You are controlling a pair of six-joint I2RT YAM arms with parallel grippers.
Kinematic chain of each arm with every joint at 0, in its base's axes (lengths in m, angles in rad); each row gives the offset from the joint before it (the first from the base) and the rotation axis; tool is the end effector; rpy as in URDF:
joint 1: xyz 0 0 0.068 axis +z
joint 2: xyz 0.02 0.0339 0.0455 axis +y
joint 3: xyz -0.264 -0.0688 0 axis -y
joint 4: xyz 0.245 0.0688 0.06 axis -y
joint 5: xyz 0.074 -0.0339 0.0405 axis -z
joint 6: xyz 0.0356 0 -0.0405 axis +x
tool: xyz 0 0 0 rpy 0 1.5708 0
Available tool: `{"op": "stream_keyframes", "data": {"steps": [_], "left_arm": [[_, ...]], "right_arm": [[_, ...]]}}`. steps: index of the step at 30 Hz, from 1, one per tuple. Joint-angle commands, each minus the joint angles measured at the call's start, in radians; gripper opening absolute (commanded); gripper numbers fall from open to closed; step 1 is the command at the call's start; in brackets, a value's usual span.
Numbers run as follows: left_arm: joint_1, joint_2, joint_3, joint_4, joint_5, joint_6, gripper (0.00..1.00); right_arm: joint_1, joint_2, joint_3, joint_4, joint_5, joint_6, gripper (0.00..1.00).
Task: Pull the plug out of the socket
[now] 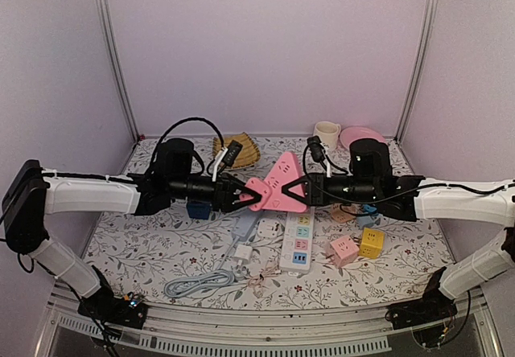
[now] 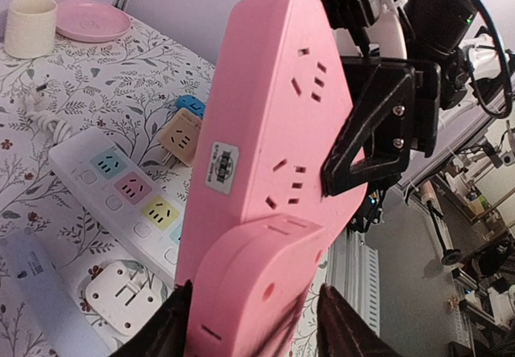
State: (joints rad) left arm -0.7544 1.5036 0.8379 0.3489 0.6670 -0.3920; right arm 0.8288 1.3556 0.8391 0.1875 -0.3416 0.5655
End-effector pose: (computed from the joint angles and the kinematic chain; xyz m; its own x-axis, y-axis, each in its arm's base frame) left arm 0.2246 -0.2413 0.2410 -0.5790 0.1323 -0.8045 0.8064 0.2385 -0.5411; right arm 0.1994 0.2351 0.2678 -0.6713 0.0149 -0.7410 -0.6503 0.4679 0.5985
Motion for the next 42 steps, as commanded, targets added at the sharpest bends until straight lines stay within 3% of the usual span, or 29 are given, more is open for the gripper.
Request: {"op": "stream_keyframes", "data": {"steps": [1,14,25,29,36,42], "left_arm": [[-0.026,-0.022,0.032,-0.026,0.004,0.022,0.46],[-0.062,0.012,0.073,-0.069,-0.029,0.049,0.31],[-0.104,0.058,0.131,-0.177,-0.193,0.104,0.28],[-0.126,0.071,0.160,-0.220,-0.258,0.135,0.22],[-0.161,0.080,0.187,-0.268,-0.360,0.165,0.00],[-0.177,0.052,0.184,-0.268,-0.411,0.179,0.00]], "right_arm": [[-0.013,-0.025,-0.012,0.037,0.046,0.021,0.04],[-0.016,-0.010,-0.013,0.012,0.075,0.045,0.04],[-0.016,-0.005,-0.012,0.011,0.064,0.043,0.04],[-0.016,0.001,-0.006,0.004,0.072,0.044,0.04],[-0.017,0.025,0.021,-0.065,0.124,0.045,0.04],[-0.016,0.059,0.062,-0.178,0.231,0.035,0.04]]}}
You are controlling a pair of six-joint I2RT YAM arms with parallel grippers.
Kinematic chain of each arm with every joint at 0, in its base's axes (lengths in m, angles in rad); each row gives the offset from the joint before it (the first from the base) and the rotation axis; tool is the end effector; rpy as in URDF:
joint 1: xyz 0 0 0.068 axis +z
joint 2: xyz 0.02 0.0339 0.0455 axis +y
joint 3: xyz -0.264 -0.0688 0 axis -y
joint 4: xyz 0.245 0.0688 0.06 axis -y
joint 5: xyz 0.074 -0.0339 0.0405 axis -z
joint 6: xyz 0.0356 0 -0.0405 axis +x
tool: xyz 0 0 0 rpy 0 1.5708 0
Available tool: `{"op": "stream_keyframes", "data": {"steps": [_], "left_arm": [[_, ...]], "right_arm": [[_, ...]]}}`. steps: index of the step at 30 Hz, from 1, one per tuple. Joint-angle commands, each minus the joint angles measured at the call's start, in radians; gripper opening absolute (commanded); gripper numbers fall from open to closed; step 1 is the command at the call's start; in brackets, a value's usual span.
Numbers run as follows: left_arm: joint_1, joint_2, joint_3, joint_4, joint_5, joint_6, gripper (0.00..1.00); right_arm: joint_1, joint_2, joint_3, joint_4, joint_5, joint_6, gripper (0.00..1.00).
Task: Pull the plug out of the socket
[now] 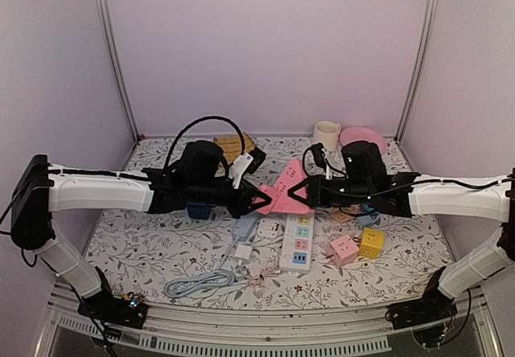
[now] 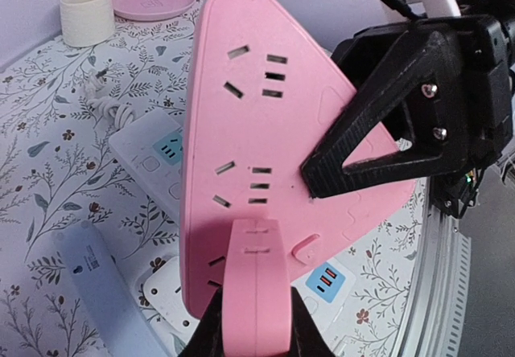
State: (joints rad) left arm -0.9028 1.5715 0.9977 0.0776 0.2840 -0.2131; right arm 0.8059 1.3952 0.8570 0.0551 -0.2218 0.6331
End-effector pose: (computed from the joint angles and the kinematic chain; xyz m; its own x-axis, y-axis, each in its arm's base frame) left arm 0.2112 -0.2838 0.2434 -0.4799 0.2805 -0.8313 0.8234 0.4711 -0.3164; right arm 0.2099 0.2300 0.2489 -0.7555 0.0463 -0.6535 -0.4858 0.6296 0.6063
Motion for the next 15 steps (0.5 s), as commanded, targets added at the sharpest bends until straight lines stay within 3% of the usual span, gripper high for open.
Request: {"op": "stream_keyframes", "data": {"steps": [1,15], "left_arm": [[-0.030,-0.022,0.023,0.004,-0.039,0.002,0.00],[-0.035,-0.070,0.007,0.026,-0.083,0.021,0.00]], "right_arm": [[0.006,0.020,0.045,-0.056,0.128,-0.033,0.04],[0.006,0.041,0.072,-0.173,0.269,-0.051,0.04]]}}
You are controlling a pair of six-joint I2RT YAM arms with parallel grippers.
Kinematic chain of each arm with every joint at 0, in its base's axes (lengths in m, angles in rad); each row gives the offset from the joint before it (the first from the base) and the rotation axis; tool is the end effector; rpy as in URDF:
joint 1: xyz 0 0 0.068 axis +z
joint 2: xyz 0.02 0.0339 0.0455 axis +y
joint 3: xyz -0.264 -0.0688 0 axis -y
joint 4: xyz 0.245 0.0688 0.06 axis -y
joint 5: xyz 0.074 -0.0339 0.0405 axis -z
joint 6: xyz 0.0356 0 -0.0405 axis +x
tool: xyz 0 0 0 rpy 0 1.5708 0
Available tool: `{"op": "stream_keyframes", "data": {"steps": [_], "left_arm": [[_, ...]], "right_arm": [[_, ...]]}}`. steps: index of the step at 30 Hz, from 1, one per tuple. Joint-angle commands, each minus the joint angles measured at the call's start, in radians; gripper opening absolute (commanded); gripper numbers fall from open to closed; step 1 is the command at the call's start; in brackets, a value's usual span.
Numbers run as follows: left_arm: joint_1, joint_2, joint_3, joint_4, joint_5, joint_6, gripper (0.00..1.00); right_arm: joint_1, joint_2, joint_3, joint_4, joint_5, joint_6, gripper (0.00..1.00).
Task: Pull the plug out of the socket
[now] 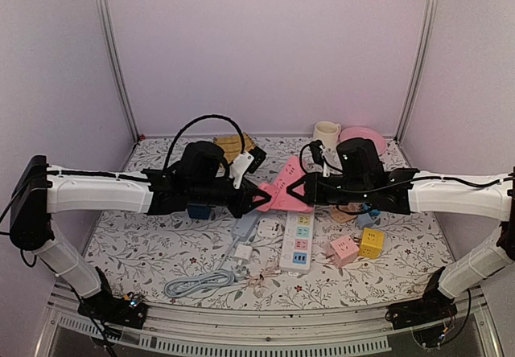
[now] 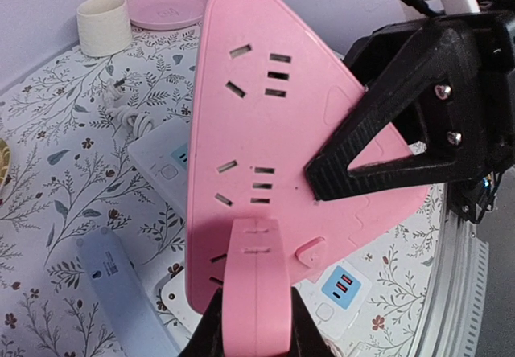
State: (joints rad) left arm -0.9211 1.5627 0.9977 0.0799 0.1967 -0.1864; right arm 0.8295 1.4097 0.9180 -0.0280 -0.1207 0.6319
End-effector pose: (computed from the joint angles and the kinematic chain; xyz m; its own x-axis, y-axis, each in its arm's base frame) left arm 0.2082 -0.2855 0.2462 -0.4413 0.2804 -0.8524 0.8179 0.5165 -0.2535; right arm 0.2108 0.2366 0.2570 -0.7448 0.0548 -0.6650 -0.4497 0.6951 0.5609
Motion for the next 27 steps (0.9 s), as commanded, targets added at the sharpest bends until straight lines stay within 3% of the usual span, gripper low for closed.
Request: {"op": "stream_keyframes", "data": {"steps": [1,27], "left_arm": [[-0.017,-0.064,0.006,0.023,0.001,-0.004,0.00],[0.054,-0.181,-0.036,-0.010,0.083,0.029,0.00]], "right_arm": [[-0.017,0.028,0.013,-0.096,0.175,-0.053,0.04],[-0.051,0.025,0.011,-0.163,0.235,-0.113,0.04]]}}
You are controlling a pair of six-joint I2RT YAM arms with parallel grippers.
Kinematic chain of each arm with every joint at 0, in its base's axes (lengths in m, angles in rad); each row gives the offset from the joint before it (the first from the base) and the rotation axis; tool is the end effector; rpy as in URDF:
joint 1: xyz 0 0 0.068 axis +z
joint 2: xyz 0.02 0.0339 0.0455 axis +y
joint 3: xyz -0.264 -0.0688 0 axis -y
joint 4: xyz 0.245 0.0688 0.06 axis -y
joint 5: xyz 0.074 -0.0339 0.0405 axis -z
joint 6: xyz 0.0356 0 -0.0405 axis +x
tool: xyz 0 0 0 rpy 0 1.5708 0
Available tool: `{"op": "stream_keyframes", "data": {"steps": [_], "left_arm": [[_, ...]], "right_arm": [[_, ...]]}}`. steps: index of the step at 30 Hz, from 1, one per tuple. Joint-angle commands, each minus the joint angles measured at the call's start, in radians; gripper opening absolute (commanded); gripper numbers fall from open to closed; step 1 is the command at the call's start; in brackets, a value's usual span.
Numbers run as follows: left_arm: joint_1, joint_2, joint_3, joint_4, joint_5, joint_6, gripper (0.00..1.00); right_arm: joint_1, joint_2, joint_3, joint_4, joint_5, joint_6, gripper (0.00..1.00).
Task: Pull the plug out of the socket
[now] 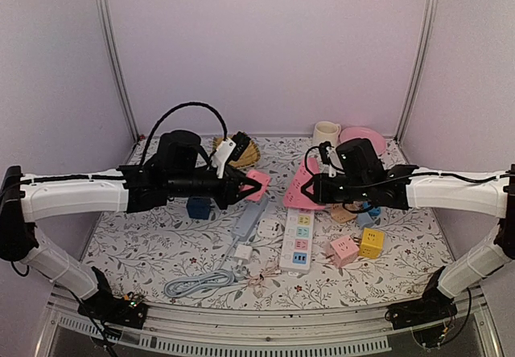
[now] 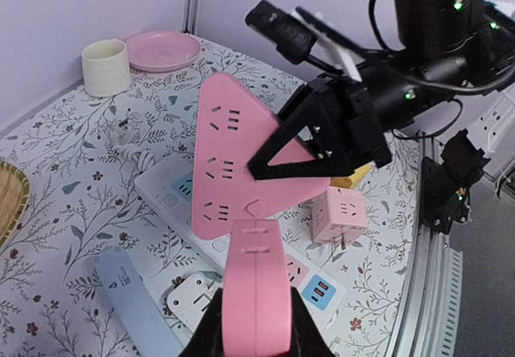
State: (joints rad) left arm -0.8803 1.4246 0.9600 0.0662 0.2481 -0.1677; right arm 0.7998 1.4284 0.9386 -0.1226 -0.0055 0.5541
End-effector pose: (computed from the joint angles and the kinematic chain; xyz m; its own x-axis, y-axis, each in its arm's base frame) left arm 0.2018 -0.2580 0.2765 -0.3924 0.2210 -0.8929 0.8377 0.4866 -0.2478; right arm 0.2205 0.2272 0.2495 -0.7197 0.0144 -0.6942 -0.4018 0.8068 0.4332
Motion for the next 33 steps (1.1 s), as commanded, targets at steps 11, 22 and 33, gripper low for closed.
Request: {"op": "stream_keyframes", "data": {"steps": [11,22,33], "left_arm": [[0.050,-0.044,-0.036,-0.003,-0.075,-0.072,0.00],[0.107,-0.113,-0.262,0.025,-0.125,-0.317,0.00],[0.163,-0.151,-0.450,-0.003,-0.235,-0.546,0.00]], "right_arm": [[-0.023,-0.007,-0.007,-0.070,0.115,-0.031,0.04],[-0.050,-0.081,-0.041,-0.072,0.193,0.006,0.04],[-0.155,-0.198,-0.109,-0.073,0.247,0.050,0.04]]}}
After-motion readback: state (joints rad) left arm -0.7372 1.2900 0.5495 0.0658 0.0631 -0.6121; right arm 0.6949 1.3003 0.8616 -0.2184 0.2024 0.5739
